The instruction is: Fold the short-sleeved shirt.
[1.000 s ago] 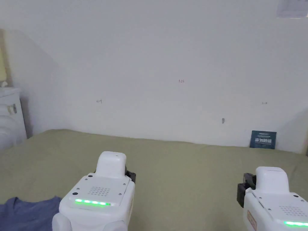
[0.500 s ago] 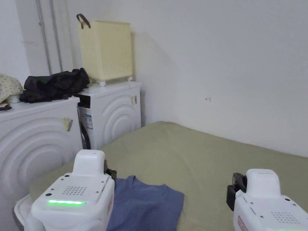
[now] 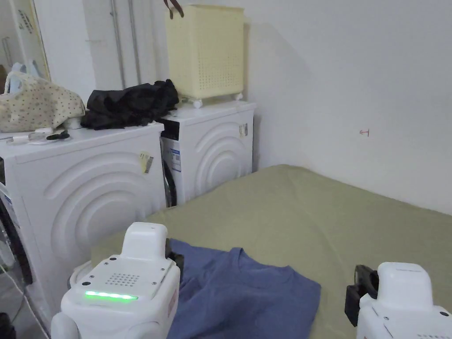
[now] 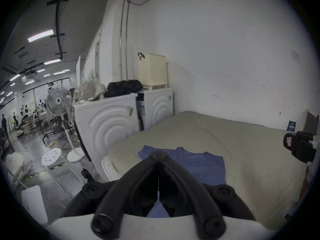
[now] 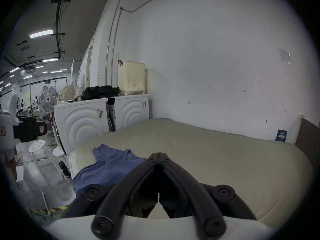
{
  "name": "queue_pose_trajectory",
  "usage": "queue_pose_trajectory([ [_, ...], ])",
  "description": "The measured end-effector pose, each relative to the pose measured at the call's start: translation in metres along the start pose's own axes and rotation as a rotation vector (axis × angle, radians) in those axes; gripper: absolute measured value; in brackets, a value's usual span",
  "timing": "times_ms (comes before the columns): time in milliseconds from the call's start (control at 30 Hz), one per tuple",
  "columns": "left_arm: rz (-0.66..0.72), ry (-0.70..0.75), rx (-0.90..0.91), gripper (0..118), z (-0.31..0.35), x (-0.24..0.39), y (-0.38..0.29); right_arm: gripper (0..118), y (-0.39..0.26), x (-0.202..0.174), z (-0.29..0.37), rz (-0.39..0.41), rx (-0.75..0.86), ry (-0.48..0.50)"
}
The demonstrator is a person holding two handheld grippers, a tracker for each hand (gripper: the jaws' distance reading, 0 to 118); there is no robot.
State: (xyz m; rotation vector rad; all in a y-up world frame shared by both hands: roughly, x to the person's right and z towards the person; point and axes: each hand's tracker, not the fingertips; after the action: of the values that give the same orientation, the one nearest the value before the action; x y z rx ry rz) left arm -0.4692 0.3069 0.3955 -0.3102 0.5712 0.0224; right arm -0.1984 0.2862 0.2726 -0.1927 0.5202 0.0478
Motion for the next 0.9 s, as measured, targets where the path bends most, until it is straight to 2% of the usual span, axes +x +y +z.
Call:
queue_pose_trajectory([
  [100, -0.013, -0.038, -0.066, 0, -0.037, 0.015, -0.011, 0, -0.017, 0.007, -0.014, 0.027, -0.038, -0.040],
  [233, -0.037, -0.112, -0.184, 0, -0.100, 0.041, -0.038, 0, -0.047, 0.023, -0.025, 0.003, -0.108, -0.054],
  [333, -0.015, -0.186, -0.323, 0, -0.156, 0.063, -0.064, 0, -0.073, 0.033, -0.026, 0.022, -0.164, -0.071],
  [467, 0.018, -0.269, -0.526, 0, -0.219, 0.089, -0.096, 0, -0.109, 0.048, -0.022, 0.002, -0.239, -0.093],
  [500, 0.015, -0.285, -0.565, 6, -0.231, 0.094, -0.102, 0, -0.118, 0.052, -0.021, -0.008, -0.264, -0.088],
  [533, 0.019, -0.300, -0.600, 20, -0.240, 0.099, -0.107, 0, -0.125, 0.055, -0.020, -0.010, -0.290, -0.083],
  [567, 0.049, -0.314, -0.605, 49, -0.248, 0.103, -0.111, 0, -0.133, 0.058, -0.018, -0.014, -0.304, -0.103],
  [600, 0.040, -0.321, -0.619, 96, -0.254, 0.107, -0.114, 0, -0.139, 0.061, -0.016, -0.022, -0.316, -0.109],
  [633, 0.040, -0.347, -0.663, 111, -0.259, 0.111, -0.118, 0, -0.144, 0.064, -0.013, -0.027, -0.332, -0.109],
  [733, -0.025, -0.379, -0.715, 111, -0.269, 0.126, -0.131, 0, -0.157, 0.071, -0.003, -0.030, -0.367, -0.124],
  [867, -0.094, -0.332, -0.799, 110, -0.286, 0.145, -0.154, 0, -0.164, 0.078, 0.010, -0.054, -0.403, -0.135],
  [900, -0.156, -0.323, -0.767, 110, -0.283, 0.150, -0.152, 0, -0.164, 0.080, 0.015, -0.061, -0.410, -0.137],
])
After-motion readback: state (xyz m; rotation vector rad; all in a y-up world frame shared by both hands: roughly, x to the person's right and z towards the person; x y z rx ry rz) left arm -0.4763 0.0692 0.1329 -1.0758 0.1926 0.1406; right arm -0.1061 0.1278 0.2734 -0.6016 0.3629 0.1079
